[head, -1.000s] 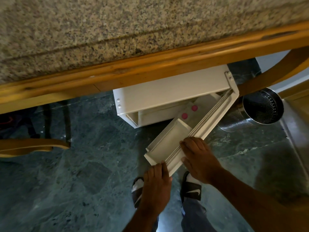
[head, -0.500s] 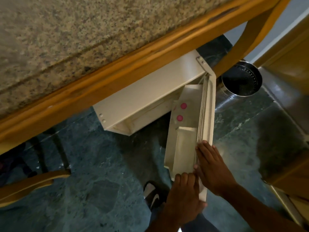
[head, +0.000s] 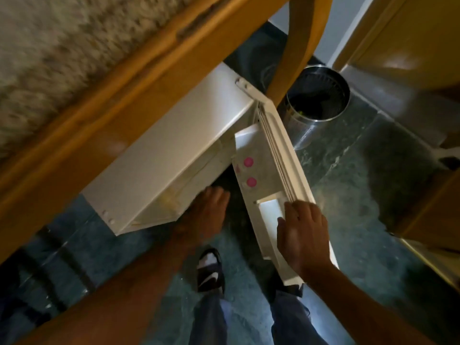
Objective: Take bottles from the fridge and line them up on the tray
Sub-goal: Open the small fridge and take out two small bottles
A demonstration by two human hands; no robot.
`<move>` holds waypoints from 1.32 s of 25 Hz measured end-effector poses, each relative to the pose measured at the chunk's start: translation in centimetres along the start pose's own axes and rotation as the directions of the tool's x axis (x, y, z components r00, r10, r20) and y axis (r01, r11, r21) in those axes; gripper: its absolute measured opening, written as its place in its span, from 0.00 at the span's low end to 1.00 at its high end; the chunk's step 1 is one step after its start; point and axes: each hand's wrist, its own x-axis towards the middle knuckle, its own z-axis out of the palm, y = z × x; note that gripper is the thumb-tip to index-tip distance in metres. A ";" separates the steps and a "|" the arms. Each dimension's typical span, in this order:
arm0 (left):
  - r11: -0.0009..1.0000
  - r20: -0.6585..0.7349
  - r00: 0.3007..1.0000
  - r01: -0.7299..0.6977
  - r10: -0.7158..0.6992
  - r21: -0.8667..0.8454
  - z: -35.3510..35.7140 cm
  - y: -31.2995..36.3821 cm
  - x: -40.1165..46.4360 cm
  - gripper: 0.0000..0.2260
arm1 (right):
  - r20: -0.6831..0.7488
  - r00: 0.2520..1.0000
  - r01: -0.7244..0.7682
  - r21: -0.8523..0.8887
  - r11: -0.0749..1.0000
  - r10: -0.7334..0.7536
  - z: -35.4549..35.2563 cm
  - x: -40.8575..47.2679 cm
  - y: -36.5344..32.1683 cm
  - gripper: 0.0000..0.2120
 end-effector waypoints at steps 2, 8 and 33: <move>0.999 0.035 0.999 0.030 -0.031 0.028 0.1 -3.7 4.1 0.14 | -0.027 0.994 -0.105 0.053 0.993 0.106 0.2 1.6 -2.0 0.16; 0.968 0.071 0.981 -0.167 0.183 -0.187 -0.1 -5.4 12.1 0.14 | 0.137 0.892 -0.422 0.594 0.685 0.431 2.6 6.9 -9.8 0.15; 0.971 0.301 0.925 -0.205 0.233 -0.123 -4.1 -5.4 12.3 0.11 | 0.337 0.805 -0.594 0.429 0.681 0.489 4.0 9.2 -11.9 0.12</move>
